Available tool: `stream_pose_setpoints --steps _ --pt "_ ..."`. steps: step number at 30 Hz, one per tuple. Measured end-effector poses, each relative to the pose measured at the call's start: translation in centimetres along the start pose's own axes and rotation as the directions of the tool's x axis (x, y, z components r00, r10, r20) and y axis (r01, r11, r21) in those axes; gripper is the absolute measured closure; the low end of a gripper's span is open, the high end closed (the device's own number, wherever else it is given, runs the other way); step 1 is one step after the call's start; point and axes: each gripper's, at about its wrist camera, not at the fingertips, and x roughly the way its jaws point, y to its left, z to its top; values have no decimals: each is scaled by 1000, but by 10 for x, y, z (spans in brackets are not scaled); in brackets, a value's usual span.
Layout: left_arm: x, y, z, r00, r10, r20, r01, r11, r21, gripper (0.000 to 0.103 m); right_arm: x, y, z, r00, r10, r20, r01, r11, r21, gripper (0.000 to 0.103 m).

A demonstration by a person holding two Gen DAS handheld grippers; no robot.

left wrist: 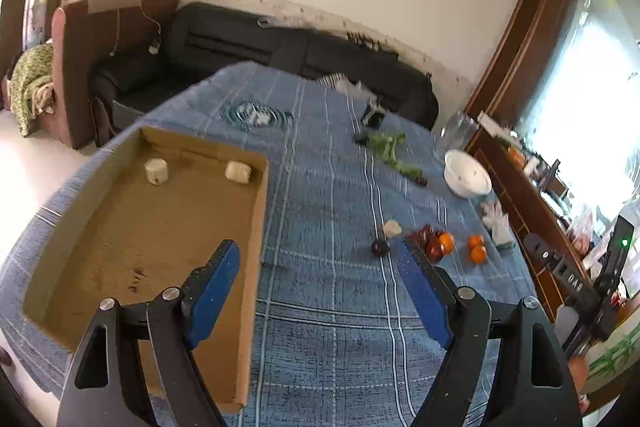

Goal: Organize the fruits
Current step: 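Move both open tools back over the fruit on the table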

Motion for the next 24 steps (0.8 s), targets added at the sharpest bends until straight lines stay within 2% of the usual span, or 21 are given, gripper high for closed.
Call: stream_pose_setpoints --steps 3,6,10,12,15,17,20,24 --pt "22 -4 -4 999 -12 -48 12 1000 9 23 10 -33 -3 998 -42 -51 43 999 31 1" --pt "49 -10 -8 993 -36 -108 37 999 6 23 14 -60 -13 992 -80 -97 87 994 64 6" --pt "76 -28 -14 983 -68 -169 76 996 39 24 25 -88 -20 980 -103 -168 125 985 122 33" --pt "86 -37 -15 979 -88 -185 100 994 53 36 30 -99 -22 976 -104 -189 136 977 162 35" --pt "100 -51 -17 971 -100 -216 121 989 85 44 32 -106 -25 967 -82 -242 131 973 192 35" --pt "107 -58 -19 969 -98 -226 126 985 114 44 26 -103 -32 958 -73 -277 120 981 155 35" --pt "125 -68 -20 964 -85 -252 124 982 144 45 20 -91 -48 945 -120 -303 142 989 52 35" --pt "158 -76 -21 952 -67 -299 117 982 151 45 21 -80 -66 935 -155 -319 155 988 -27 37"
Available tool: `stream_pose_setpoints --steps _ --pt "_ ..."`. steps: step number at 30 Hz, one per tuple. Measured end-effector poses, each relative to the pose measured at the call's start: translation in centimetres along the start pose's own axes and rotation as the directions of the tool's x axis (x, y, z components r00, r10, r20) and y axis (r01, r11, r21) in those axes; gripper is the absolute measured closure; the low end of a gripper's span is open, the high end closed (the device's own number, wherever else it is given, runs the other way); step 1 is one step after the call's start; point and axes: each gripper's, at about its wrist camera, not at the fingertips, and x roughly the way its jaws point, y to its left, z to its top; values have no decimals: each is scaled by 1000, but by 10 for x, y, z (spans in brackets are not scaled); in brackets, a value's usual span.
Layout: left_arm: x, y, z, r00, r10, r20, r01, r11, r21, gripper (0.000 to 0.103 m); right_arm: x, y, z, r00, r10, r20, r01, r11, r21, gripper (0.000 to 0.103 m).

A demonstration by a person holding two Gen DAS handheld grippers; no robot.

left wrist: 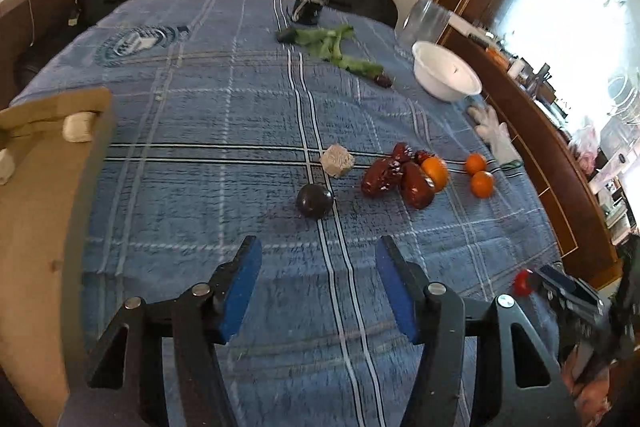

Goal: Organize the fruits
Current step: 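Move both open tools back over the fruit on the table, then grasp the dark round fruit with the left tool while the right tool grasps the red tomato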

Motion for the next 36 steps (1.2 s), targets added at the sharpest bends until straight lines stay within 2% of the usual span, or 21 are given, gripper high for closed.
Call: stream_pose_setpoints --steps 2,6,10,11,12,13,14,17,26,28,31,33,36 --pt "16 -3 7 1000 19 -16 -19 1000 10 45 5 2 -2 1000 -9 -8 9 1000 -11 42" --pt "36 -10 18 997 76 5 -76 994 73 45 12 1 -5 1000 -4 -26 3 1000 -10 48" --pt "53 -13 21 996 88 -17 -86 991 105 45 16 -4 -8 999 -8 -42 8 1000 0 62" --pt "56 -15 21 995 97 -13 -95 989 115 49 16 -5 -9 999 -8 -41 8 1000 2 65" --pt "57 -17 20 993 119 2 -118 984 136 62 15 -6 -9 999 -8 -39 9 1000 3 66" --pt "57 -20 20 988 152 11 -152 976 159 69 15 -6 -10 999 -8 -38 8 1000 4 67" --pt "57 -20 19 989 147 8 -146 975 165 81 15 -7 -10 999 -6 -38 6 1000 6 68" --pt "50 -17 18 992 126 0 -124 982 139 81 12 -8 -9 999 -2 -34 3 1000 14 70" --pt "-14 1 2 997 40 73 -43 998 41 81 -16 12 -6 998 62 18 -62 998 -2 72" --pt "-34 14 -3 995 32 98 -32 999 -2 81 -23 28 -3 996 86 36 -85 996 -37 72" --pt "-60 36 -9 990 37 135 -29 998 -60 81 -29 50 1 995 82 62 -76 992 -100 73" --pt "-79 48 -15 985 55 165 -42 996 -82 80 -30 48 2 995 67 79 -60 995 -83 72" --pt "-96 61 -22 980 61 188 -42 994 -104 80 -21 25 2 996 66 58 -66 998 5 66"
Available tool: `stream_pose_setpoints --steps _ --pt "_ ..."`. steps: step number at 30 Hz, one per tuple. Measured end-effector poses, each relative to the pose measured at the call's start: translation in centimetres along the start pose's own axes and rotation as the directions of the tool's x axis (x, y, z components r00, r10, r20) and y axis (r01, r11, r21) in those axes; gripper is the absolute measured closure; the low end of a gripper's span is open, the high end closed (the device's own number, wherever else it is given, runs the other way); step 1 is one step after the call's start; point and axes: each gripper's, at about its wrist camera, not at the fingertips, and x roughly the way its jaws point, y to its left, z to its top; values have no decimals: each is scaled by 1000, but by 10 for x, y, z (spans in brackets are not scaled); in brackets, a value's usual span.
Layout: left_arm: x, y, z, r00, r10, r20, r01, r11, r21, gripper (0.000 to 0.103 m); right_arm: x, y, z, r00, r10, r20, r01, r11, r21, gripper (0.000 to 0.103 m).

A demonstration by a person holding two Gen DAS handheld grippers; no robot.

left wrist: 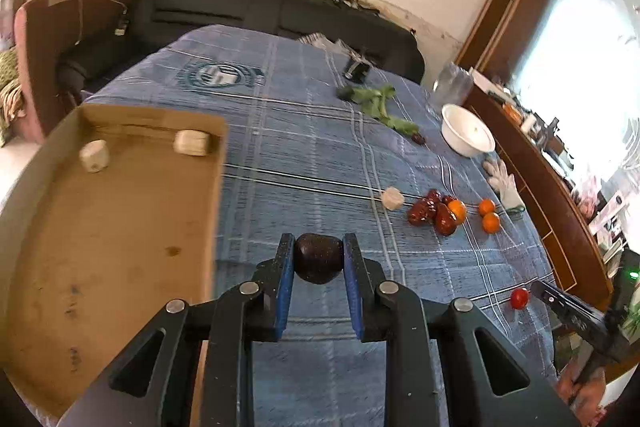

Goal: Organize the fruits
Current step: 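Grasp the dark round fruit with the left tool while the right tool grasps the red tomato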

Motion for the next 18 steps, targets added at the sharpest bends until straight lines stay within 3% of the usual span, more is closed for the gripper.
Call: stream_pose_setpoints --steps 5,11,18 --pt "-15 17 -8 1000 -20 19 21 999 -36 80 14 -29 -10 998 50 -49 -44 993 107 65" --pt "-18 15 -14 999 -37 20 38 999 -37 80 29 -21 -14 997 -42 -57 44 998 37 63" --pt "-28 19 -18 999 -33 38 35 998 -50 80 34 -27 -14 998 -40 -53 43 997 62 70"
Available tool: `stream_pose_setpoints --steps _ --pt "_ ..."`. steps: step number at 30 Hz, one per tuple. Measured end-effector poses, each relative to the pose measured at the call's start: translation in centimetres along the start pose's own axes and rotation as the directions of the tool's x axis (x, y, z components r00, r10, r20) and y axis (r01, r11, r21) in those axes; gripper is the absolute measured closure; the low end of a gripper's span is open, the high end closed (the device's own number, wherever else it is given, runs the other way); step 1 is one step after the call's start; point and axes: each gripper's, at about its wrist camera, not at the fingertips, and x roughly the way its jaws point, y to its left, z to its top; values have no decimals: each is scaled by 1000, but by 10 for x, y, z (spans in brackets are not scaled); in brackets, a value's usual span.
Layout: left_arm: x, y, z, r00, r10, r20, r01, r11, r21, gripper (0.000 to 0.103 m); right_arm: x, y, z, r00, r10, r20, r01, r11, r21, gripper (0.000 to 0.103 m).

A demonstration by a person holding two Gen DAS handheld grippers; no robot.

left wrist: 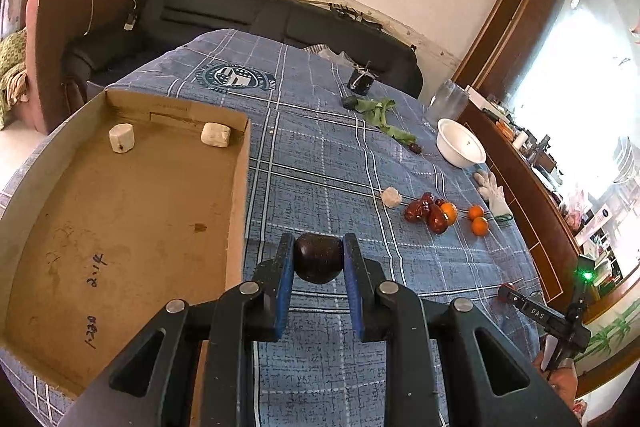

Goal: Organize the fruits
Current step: 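Grasp the dark round fruit with the left tool while the right tool grasps the red tomato, then carry the tomato and dark fruit into the cardboard box and open both tools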

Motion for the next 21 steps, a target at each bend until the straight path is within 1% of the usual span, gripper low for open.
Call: stream_pose_setpoints --steps 6,9,11,13,15,17,18,19,20,21 --pt "-9 14 6 1000 -17 6 17 999 -33 80 -13 18 0 999 40 13 -39 999 -24 71" --pt "-17 31 15 1000 6 14 -5 999 -46 80 -23 42 7 993 117 16 -116 992 -45 71" --pt "-22 47 25 999 43 11 -43 998 -49 80 -30 68 13 983 180 15 -178 981 -82 71" --pt "-23 64 37 996 89 -3 -89 995 -51 80 -33 102 20 969 246 6 -243 960 -137 71" --pt "-21 82 47 992 128 -20 -128 990 -54 80 -32 145 27 949 315 -17 -312 930 -196 70" --pt "-15 99 58 987 155 -43 -157 985 -64 80 -28 183 29 928 371 -49 -372 899 -230 70" --pt "-11 107 62 985 161 -56 -164 984 -73 80 -24 203 30 914 400 -71 -404 881 -245 70" --pt "-5 118 67 984 160 -76 -167 982 -93 80 -19 231 32 896 433 -99 -443 856 -268 70" --pt "4 130 73 983 154 -100 -166 979 -120 80 -16 252 32 888 446 -113 -459 839 -291 70" --pt "9 136 75 982 154 -113 -168 977 -135 80 -13 270 32 885 450 -122 -464 828 -315 70"
